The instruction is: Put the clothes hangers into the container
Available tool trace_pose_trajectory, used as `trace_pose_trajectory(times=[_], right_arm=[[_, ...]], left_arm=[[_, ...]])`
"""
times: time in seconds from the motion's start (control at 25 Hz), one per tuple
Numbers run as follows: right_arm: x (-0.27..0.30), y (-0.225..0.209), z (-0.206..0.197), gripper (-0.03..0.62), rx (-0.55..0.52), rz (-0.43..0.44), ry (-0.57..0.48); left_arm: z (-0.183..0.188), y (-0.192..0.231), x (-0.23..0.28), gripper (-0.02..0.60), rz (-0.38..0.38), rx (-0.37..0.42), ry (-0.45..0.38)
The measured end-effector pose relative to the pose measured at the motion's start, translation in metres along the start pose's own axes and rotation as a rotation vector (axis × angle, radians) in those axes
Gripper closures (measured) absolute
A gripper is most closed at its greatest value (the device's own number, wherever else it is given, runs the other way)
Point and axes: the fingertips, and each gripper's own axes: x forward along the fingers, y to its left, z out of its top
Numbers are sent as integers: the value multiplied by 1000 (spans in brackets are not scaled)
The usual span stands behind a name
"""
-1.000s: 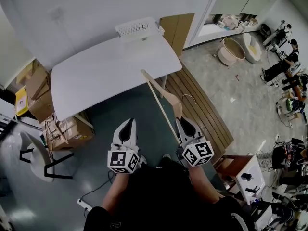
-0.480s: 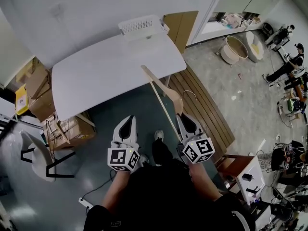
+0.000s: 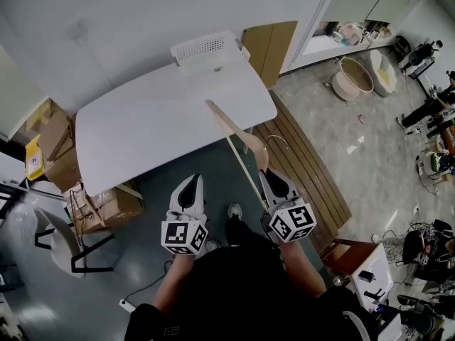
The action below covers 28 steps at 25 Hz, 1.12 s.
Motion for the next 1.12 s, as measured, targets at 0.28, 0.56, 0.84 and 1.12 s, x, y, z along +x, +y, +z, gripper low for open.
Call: trace_pose_trajectory(times=[0.28, 0.56, 0.84, 1.12], right_arm=[[33, -50, 12, 534, 2, 11, 10], [62, -93, 21, 534, 4, 45, 14], [94, -107, 21, 534, -9, 92, 18], [128, -102, 15, 534, -8, 111, 31]], left_arm=[[0, -6, 66, 578, -5, 4, 14], [3, -9, 116, 577, 26, 12, 11], [10, 5, 135, 577, 72, 28, -6], [9, 40, 142, 577, 105, 33, 1]])
